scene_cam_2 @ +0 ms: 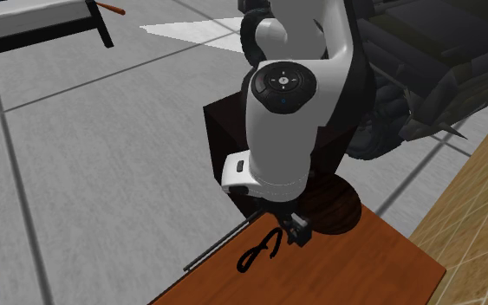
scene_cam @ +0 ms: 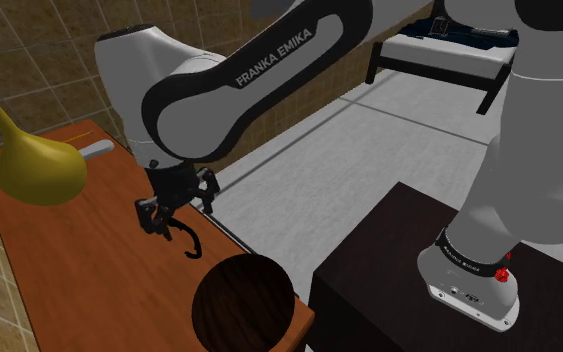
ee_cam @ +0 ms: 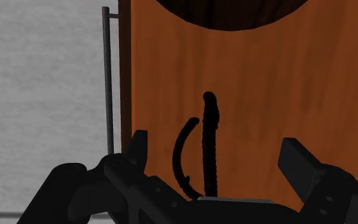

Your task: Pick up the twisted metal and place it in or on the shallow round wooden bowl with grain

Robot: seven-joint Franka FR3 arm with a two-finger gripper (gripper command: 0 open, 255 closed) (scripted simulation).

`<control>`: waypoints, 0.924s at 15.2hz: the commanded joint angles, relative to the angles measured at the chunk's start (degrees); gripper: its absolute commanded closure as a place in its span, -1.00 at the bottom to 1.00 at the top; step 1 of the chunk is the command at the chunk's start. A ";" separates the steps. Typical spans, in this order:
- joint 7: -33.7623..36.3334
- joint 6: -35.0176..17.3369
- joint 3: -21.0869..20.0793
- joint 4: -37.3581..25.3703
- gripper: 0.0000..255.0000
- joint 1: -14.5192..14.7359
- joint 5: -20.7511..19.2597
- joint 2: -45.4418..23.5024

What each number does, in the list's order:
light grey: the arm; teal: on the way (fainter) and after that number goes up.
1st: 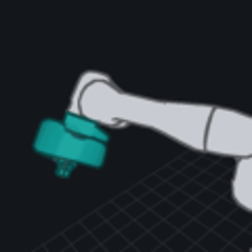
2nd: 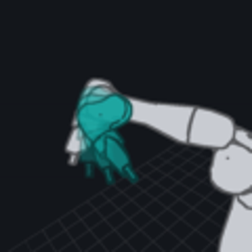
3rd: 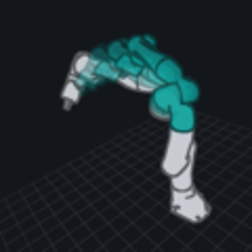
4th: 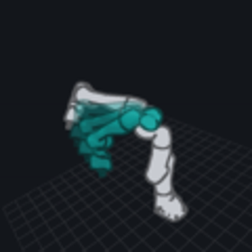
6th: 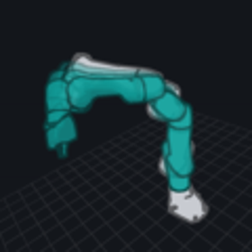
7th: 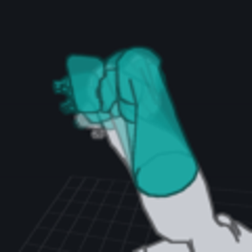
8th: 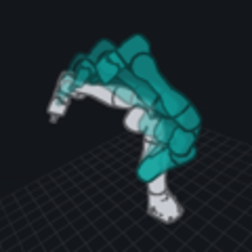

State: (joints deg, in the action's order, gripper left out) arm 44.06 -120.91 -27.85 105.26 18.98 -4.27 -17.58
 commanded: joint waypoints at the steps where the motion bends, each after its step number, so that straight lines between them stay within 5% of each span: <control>1: 0.27 -1.22 0.12 0.52 -1.00 0.20 -0.39 -0.74; 12: 0.75 -3.56 0.39 1.67 -1.00 0.55 -1.13 -2.05; 13: 0.75 -3.56 0.39 1.67 1.00 0.55 -1.13 -2.05; 14: 0.75 -3.56 0.39 1.67 1.00 0.55 -1.13 -2.05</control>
State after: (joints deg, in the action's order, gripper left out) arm 44.81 -124.47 -27.45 106.92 19.53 -5.40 -19.63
